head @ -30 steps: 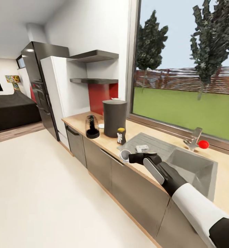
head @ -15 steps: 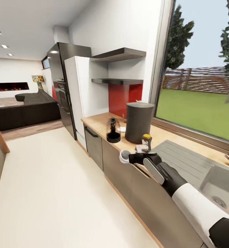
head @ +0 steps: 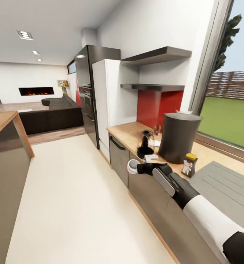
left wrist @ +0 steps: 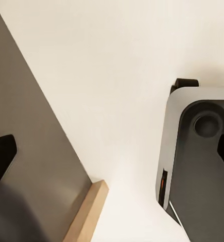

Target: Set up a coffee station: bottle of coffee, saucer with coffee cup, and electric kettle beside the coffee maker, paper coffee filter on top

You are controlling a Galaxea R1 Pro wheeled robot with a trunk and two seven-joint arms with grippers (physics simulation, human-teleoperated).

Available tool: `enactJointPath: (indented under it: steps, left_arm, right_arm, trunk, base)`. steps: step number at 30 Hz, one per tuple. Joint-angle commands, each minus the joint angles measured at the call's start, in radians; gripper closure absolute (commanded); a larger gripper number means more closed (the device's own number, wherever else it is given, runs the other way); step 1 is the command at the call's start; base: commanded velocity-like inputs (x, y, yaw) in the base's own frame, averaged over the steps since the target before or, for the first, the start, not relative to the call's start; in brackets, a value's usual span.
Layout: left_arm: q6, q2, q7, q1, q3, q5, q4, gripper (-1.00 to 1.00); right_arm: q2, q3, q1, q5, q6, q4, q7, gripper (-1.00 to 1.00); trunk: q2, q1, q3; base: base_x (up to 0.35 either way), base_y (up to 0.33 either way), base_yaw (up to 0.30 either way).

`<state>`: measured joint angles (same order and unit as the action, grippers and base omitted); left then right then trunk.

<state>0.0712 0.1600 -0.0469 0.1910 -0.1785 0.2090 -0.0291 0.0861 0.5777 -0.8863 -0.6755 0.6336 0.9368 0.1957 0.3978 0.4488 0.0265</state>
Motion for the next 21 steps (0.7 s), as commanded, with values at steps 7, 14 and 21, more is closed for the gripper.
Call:
enactJointPath:
  steps: [7,14,21]
  left_arm:
    - [0.006,0.000,-0.001,0.002,-0.008,0.009,-0.003,-1.00]
    - [0.006,0.000,-0.001,0.002,-0.007,0.009,-0.002,-1.00]
    - [0.006,0.000,-0.001,0.002,-0.007,0.009,-0.002,-1.00]
  right_arm:
    - [0.001,0.004,-0.002,-0.012,0.001,0.002,0.008,1.00]
    - [0.001,0.004,-0.002,-0.012,0.001,0.002,0.008,1.00]
    - [0.001,0.004,-0.002,-0.012,0.002,0.000,0.008,1.00]
  trunk:
    - [0.002,0.001,0.002]
    - [0.002,0.001,0.002]
    - [0.002,0.001,0.002]
  base:
    - [0.306,0.162,0.277]
    - [0.319,0.116,0.277]
    - [0.327,0.086,0.278]
